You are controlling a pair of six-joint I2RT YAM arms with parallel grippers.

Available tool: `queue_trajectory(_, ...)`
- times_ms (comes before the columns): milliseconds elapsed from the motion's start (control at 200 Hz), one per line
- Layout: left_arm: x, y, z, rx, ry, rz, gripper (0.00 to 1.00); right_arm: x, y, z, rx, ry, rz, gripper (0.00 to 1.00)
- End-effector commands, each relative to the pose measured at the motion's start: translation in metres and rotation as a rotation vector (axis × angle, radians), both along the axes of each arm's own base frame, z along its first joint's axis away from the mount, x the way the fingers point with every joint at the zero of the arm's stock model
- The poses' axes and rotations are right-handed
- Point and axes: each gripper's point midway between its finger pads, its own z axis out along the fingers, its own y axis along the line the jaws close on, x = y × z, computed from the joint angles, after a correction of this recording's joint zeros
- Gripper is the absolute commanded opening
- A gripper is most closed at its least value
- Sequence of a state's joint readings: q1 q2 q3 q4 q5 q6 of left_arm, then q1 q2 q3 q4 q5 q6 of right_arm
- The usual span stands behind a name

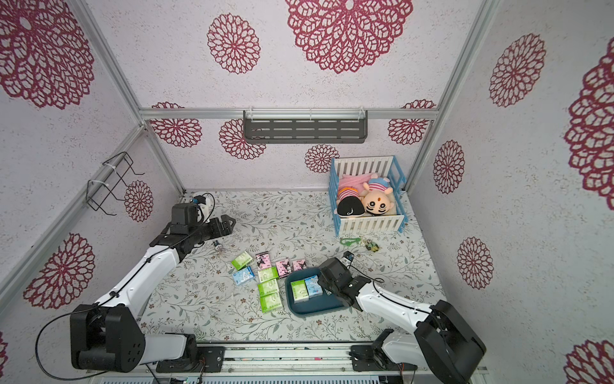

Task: Put the pocket tissues into the storage box
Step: Adjust the pocket tissues in the storage box.

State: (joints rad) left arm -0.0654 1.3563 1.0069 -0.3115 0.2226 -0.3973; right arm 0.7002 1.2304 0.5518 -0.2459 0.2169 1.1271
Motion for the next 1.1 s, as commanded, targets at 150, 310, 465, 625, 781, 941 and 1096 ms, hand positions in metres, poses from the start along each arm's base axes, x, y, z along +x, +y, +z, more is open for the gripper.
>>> queue_trajectory(150,0.001,0.001,0.011,-0.008,-0.041,0.001,0.97,0.013,0.005,0.038,0.076,-0.108,-0.02,0.56)
queue_trajectory(310,0.001,0.0,0.012,-0.011,-0.044,0.001,0.97,0.0,-0.021,0.046,-0.013,-0.101,-0.012,0.55)
queue_trajectory(465,0.003,-0.001,0.012,-0.02,-0.047,0.0,0.97,-0.018,-0.047,0.031,-0.099,-0.04,0.014,0.43)
queue_trajectory(625,0.003,-0.002,0.011,-0.027,-0.043,-0.001,0.97,-0.013,-0.055,0.032,-0.14,-0.043,0.034,0.11)
queue_trajectory(781,0.002,-0.001,0.01,-0.021,-0.041,0.0,0.97,-0.004,-0.048,0.026,-0.189,-0.019,0.097,0.0)
queue_trajectory(941,0.001,0.0,0.008,-0.016,-0.037,0.005,0.97,0.0,-0.045,0.008,-0.223,0.014,0.119,0.0)
queue_trajectory(1096,0.0,0.001,0.008,-0.012,-0.036,0.007,0.97,0.001,-0.046,-0.003,-0.232,0.019,0.113,0.0)
